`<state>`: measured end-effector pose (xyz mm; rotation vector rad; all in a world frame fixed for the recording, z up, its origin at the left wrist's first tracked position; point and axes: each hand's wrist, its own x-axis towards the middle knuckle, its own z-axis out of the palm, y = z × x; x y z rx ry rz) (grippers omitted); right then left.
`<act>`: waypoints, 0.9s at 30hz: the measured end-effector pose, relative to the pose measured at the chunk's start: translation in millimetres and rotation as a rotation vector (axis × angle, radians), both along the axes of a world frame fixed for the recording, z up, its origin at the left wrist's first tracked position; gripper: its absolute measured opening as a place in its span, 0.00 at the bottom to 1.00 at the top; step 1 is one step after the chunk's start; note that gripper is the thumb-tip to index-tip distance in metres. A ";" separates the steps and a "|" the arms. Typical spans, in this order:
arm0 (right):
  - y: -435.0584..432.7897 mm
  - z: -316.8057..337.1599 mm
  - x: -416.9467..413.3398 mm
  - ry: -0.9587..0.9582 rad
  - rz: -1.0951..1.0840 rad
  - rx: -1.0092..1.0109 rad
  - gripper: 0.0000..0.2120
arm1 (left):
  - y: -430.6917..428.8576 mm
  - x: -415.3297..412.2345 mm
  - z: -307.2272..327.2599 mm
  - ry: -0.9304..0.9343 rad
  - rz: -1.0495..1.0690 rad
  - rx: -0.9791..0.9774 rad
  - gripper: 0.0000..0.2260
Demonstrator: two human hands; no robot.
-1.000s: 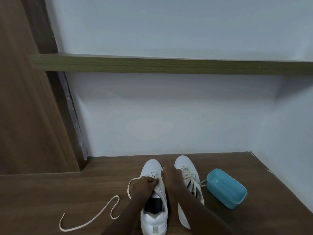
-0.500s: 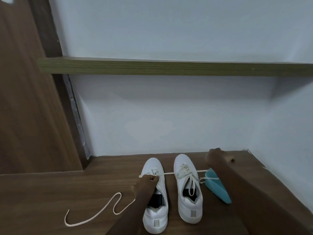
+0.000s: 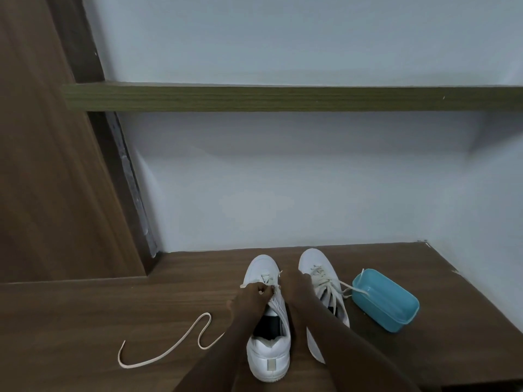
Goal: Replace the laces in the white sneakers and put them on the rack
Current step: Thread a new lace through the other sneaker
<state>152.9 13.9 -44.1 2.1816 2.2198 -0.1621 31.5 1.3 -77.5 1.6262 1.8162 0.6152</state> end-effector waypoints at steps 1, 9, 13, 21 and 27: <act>1.1 -0.7 3.5 -0.035 -0.011 0.025 0.13 | 0.9 -1.1 -2.9 0.001 -0.009 0.002 0.17; -7.3 43.8 54.2 -0.274 0.020 0.050 0.14 | -1.9 0.5 -0.2 0.107 0.003 0.041 0.13; -9.2 68.5 79.0 -0.213 -0.061 -0.101 0.13 | -7.2 3.1 6.3 0.162 0.019 0.040 0.13; -10.1 67.5 90.8 -0.199 -0.117 -0.223 0.13 | -13.8 0.8 14.0 -0.029 -0.043 0.074 0.14; -11.7 60.6 58.5 -0.310 -0.164 -0.004 0.14 | -14.8 -21.3 16.0 -0.177 -0.031 0.088 0.07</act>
